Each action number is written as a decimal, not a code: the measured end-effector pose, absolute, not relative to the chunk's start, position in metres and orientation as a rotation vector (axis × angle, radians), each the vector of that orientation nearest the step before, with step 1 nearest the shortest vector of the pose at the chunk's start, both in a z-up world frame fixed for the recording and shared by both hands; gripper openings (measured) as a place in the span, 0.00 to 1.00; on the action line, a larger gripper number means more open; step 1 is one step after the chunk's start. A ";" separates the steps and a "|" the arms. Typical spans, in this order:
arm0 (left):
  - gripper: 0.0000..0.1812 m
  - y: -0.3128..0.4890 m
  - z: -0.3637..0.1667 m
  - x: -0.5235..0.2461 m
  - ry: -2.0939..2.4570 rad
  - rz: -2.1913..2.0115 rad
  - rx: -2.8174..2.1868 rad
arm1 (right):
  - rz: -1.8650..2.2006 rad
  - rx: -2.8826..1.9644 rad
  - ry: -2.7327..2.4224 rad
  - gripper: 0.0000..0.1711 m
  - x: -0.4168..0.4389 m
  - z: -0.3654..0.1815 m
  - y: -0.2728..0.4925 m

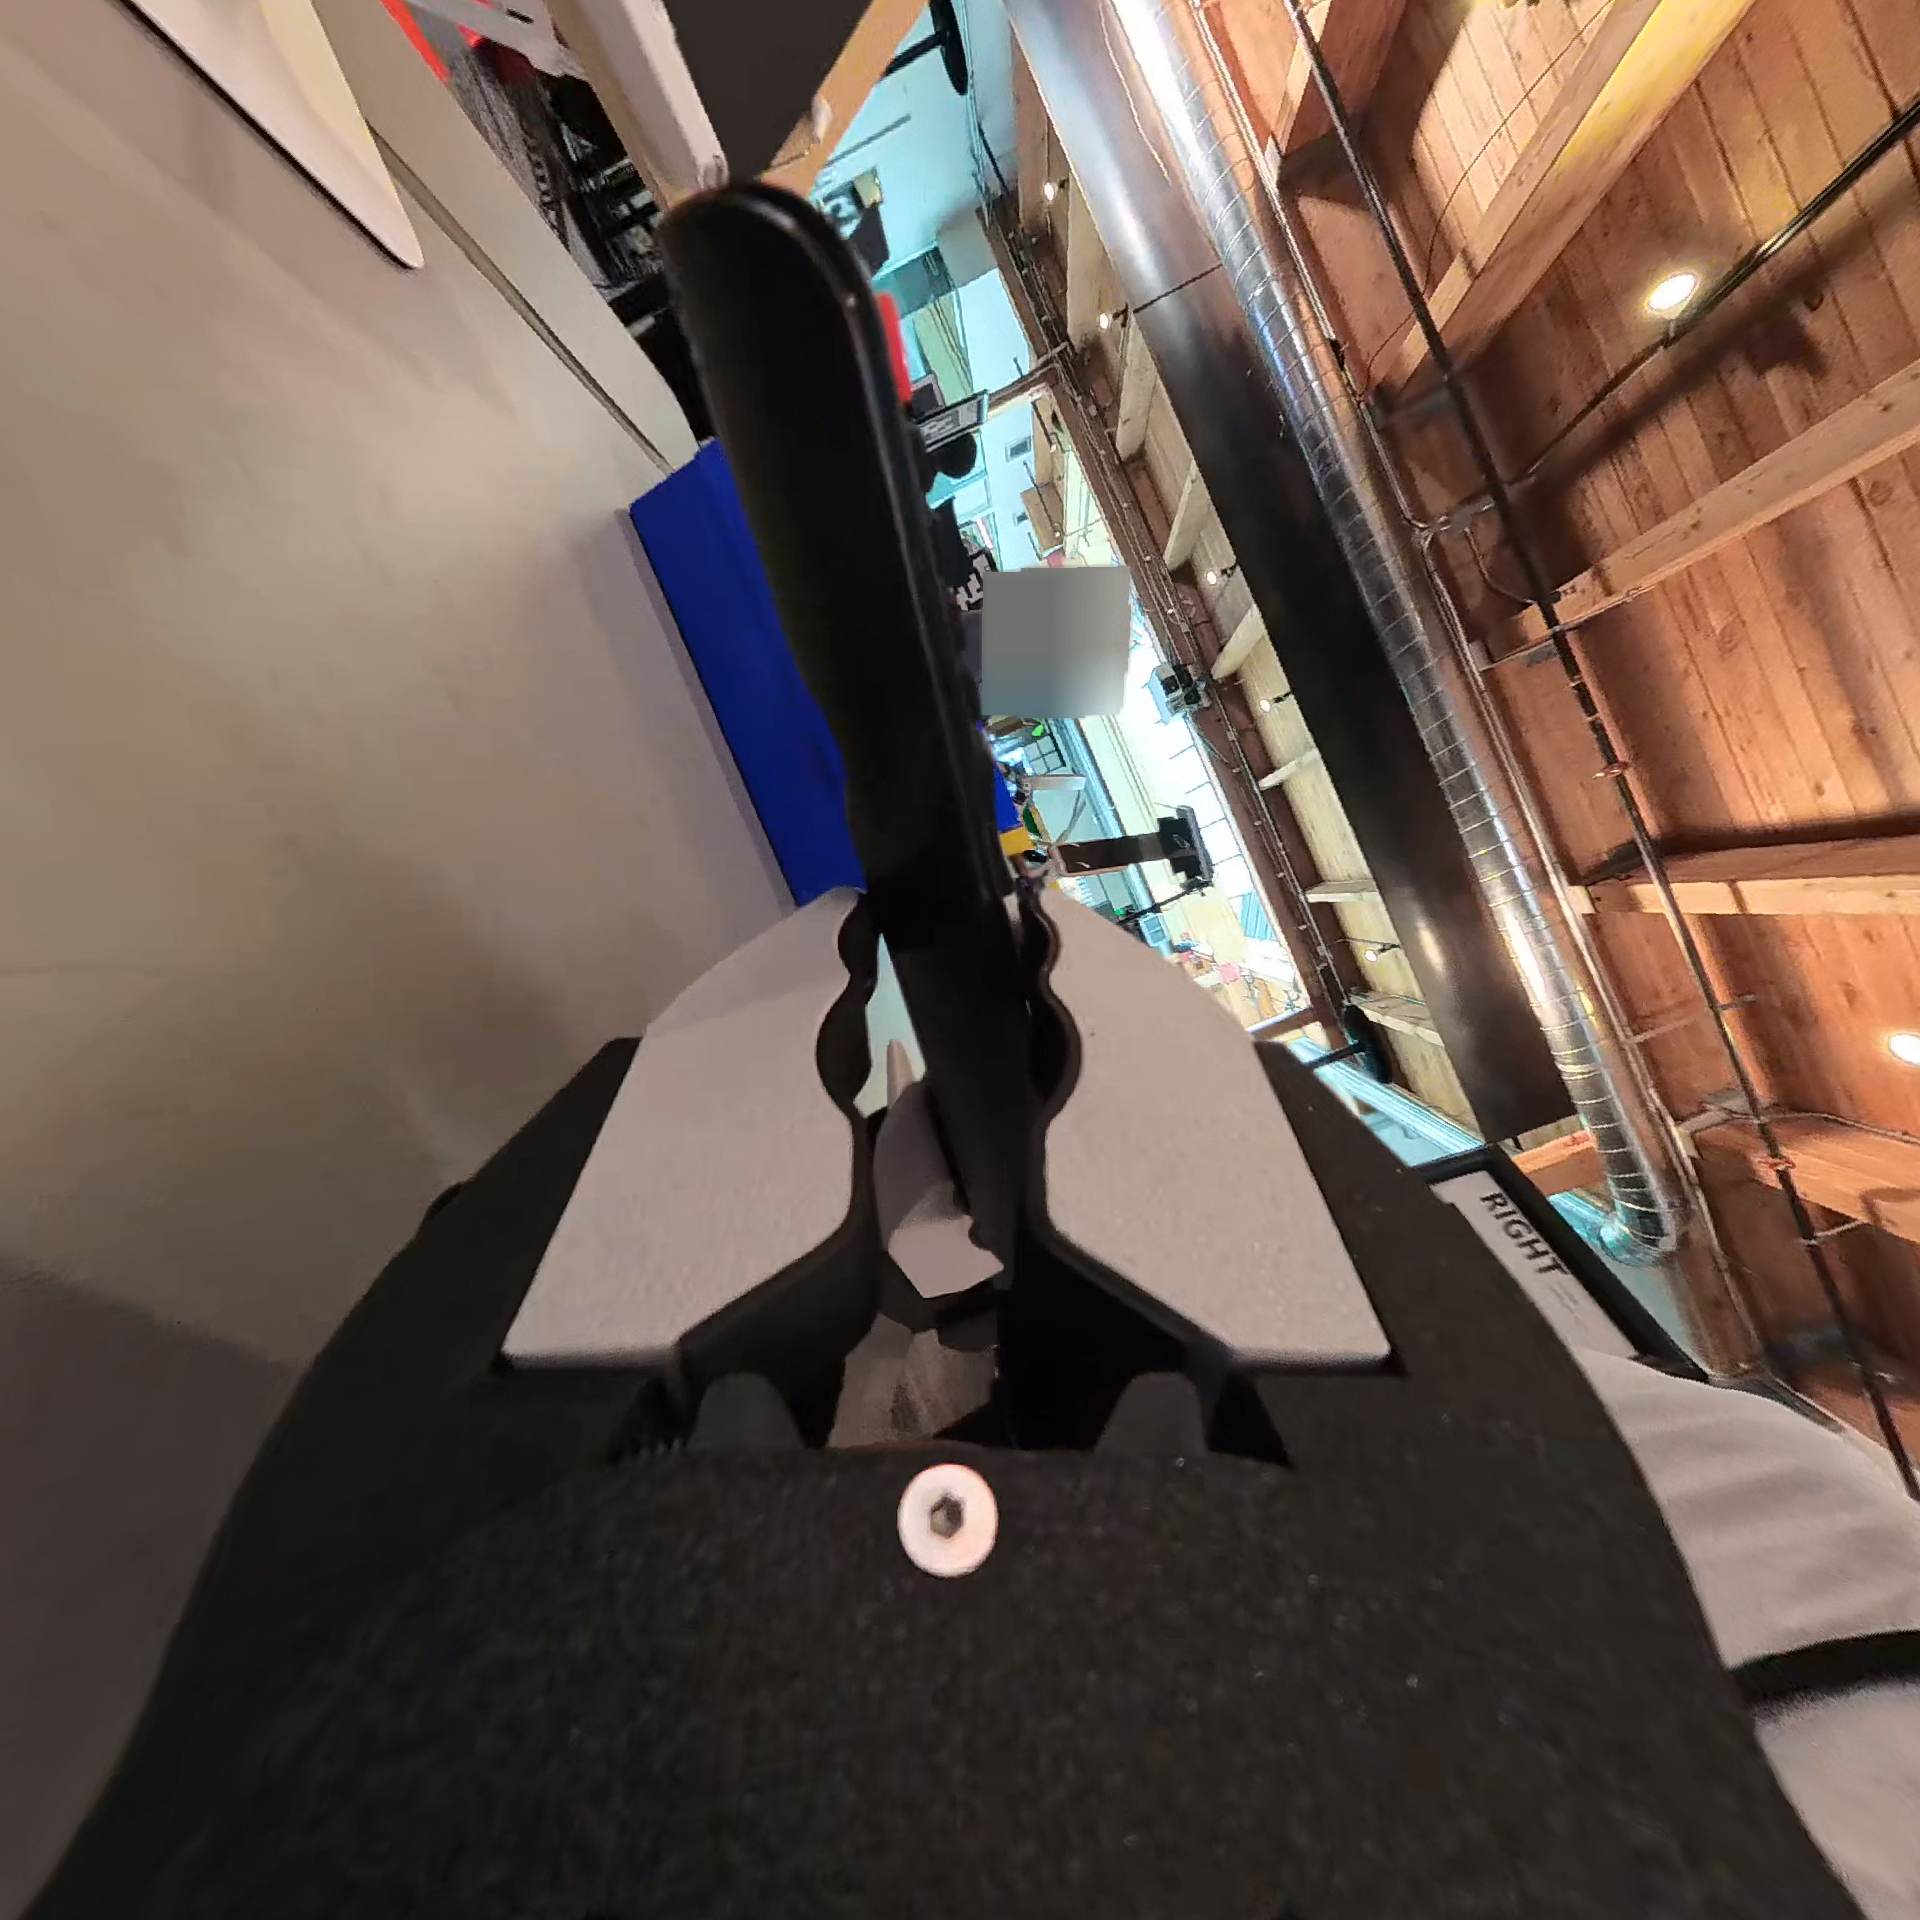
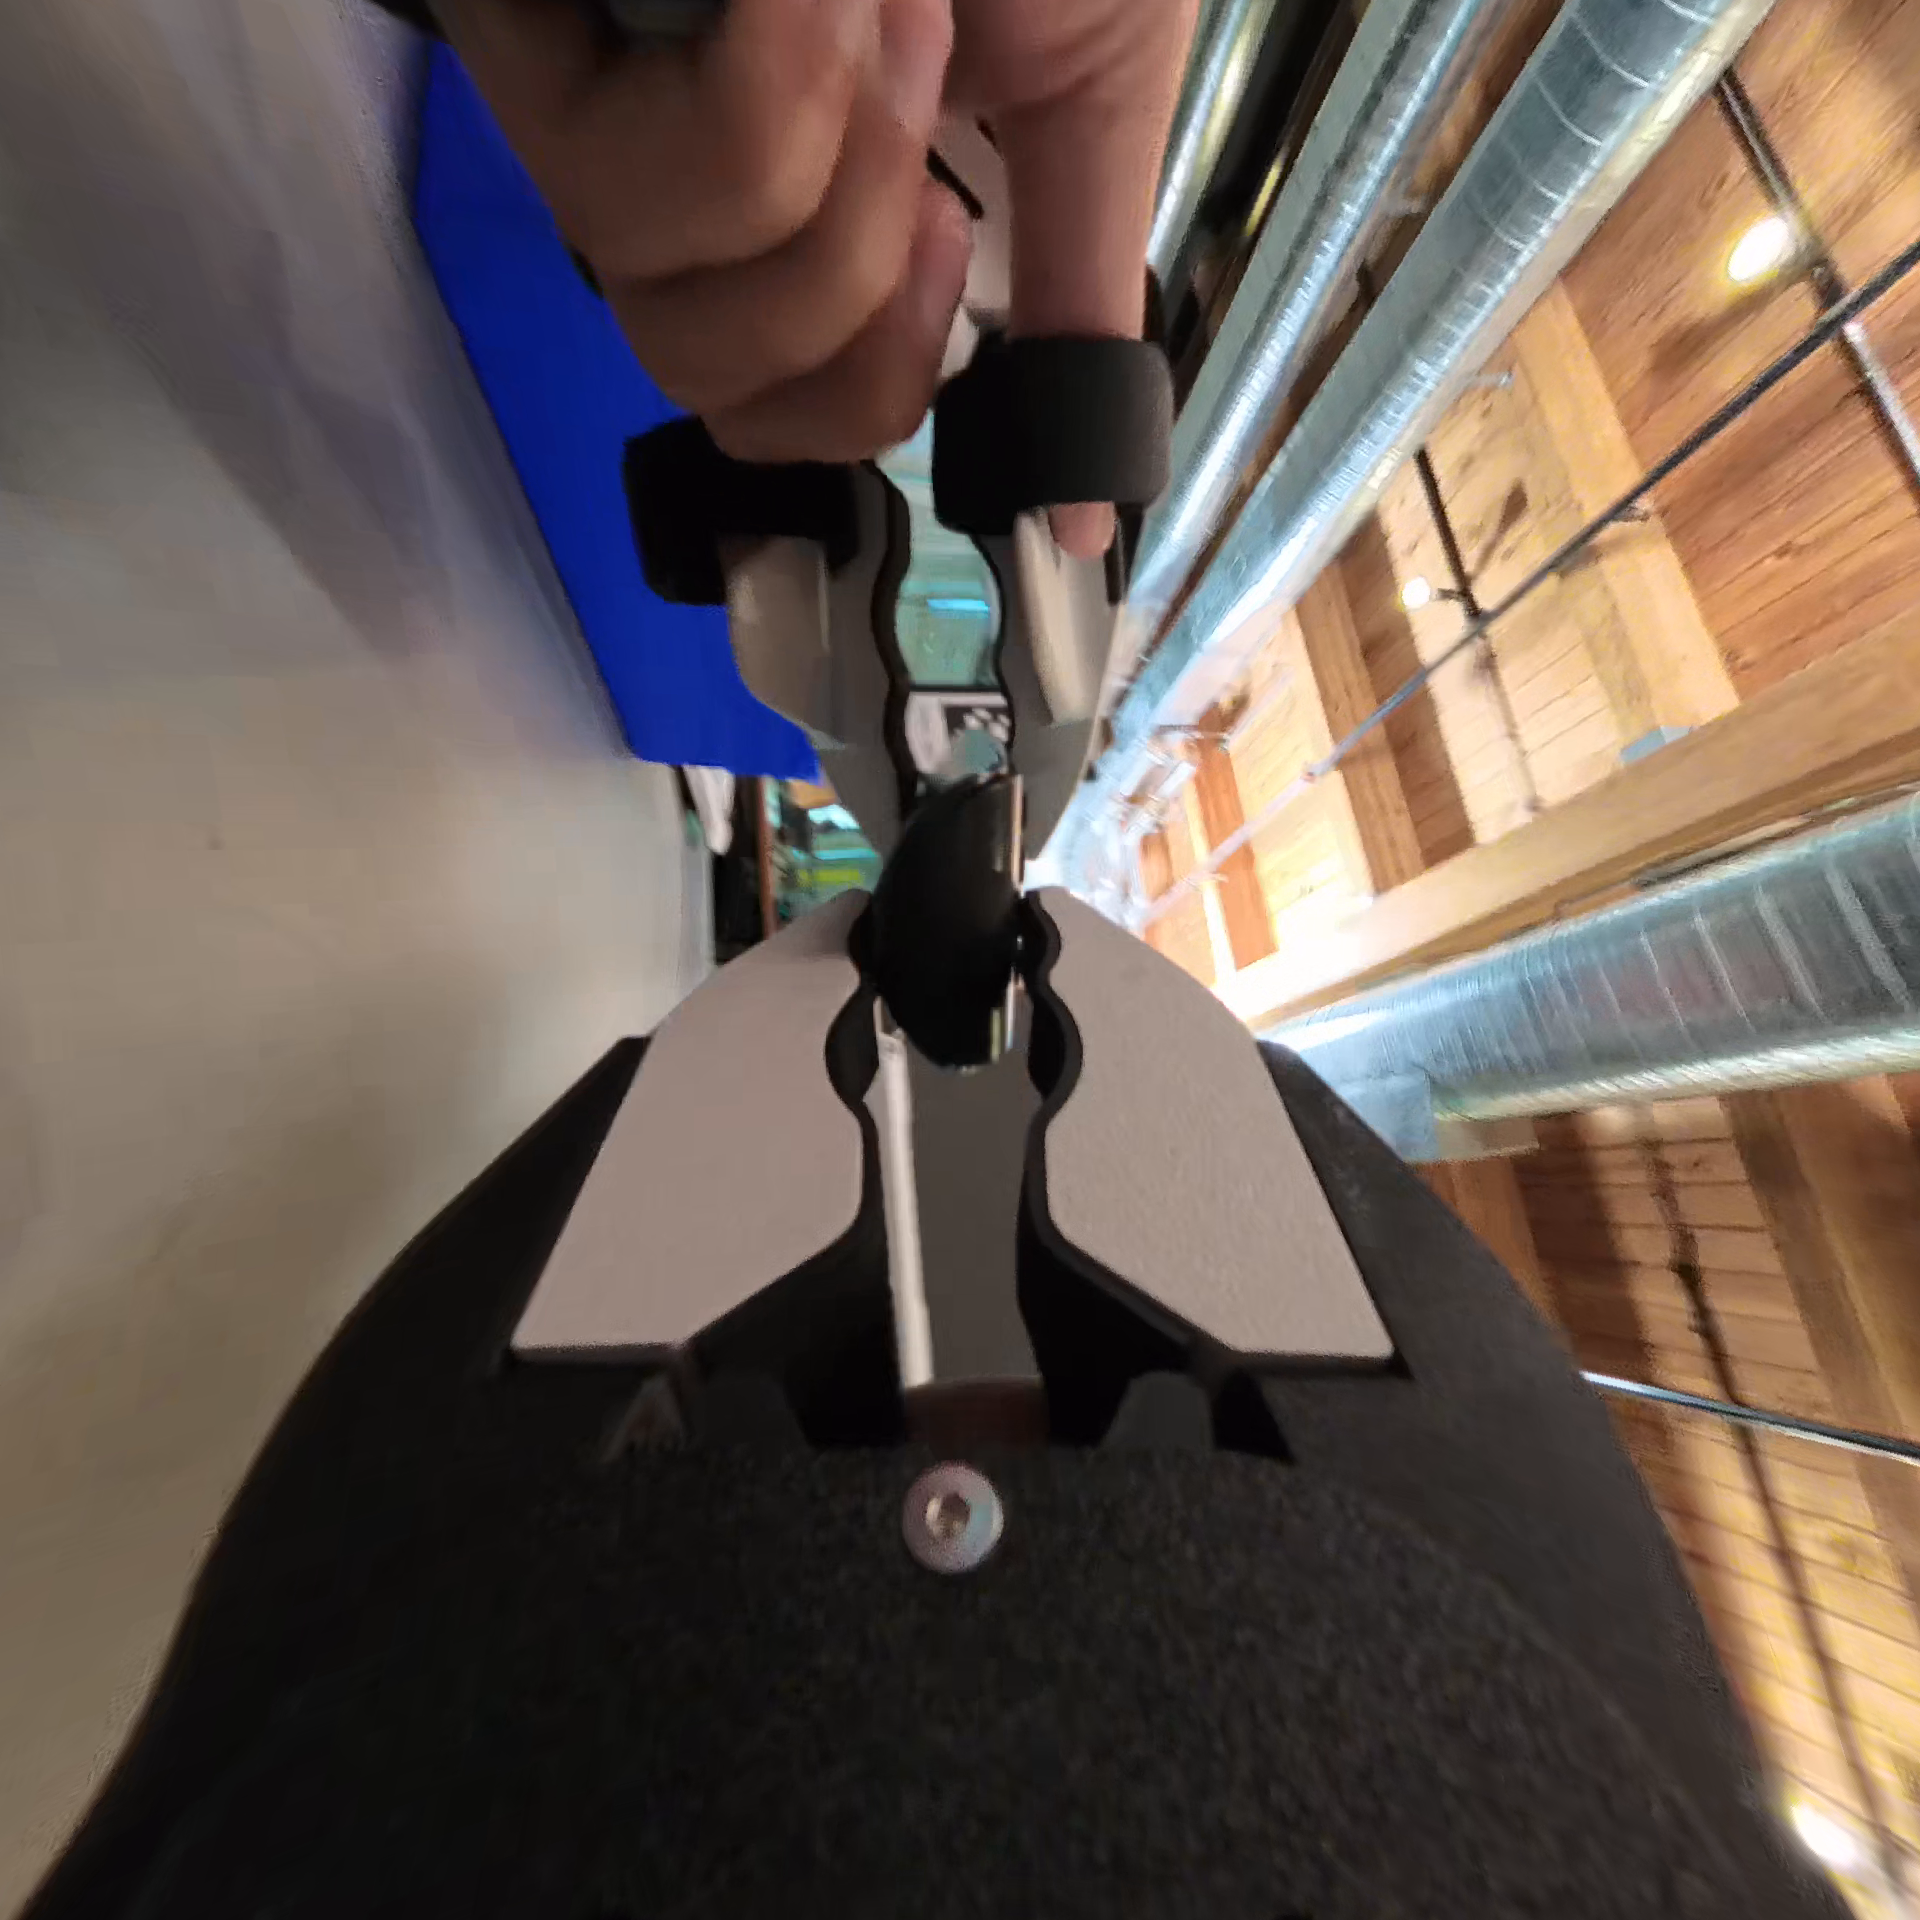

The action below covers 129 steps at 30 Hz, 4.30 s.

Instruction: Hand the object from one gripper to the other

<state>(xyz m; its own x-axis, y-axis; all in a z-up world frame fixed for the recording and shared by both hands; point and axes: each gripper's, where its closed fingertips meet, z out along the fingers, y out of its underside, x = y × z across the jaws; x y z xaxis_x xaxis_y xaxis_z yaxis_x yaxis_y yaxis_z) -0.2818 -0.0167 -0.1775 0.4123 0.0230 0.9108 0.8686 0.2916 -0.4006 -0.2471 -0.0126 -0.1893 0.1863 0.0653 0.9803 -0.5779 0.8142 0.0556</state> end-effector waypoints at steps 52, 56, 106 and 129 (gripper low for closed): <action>0.37 -0.024 -0.166 -0.240 -0.388 -0.509 -1.597 | 2.226 -0.541 -2.974 0.13 -0.208 -0.218 0.050; 0.34 -0.018 -0.174 -0.233 -0.400 -0.592 -1.624 | 1.957 -0.554 -3.088 0.13 -0.202 -0.240 0.052; 0.13 0.012 -0.223 -0.246 -0.686 -0.147 -1.939 | 0.652 -0.003 -2.008 0.31 -0.274 -0.241 0.026; 0.36 0.029 -0.191 -0.228 -0.422 -0.301 -1.693 | 2.608 -0.846 -1.975 0.31 -0.253 -0.146 0.033</action>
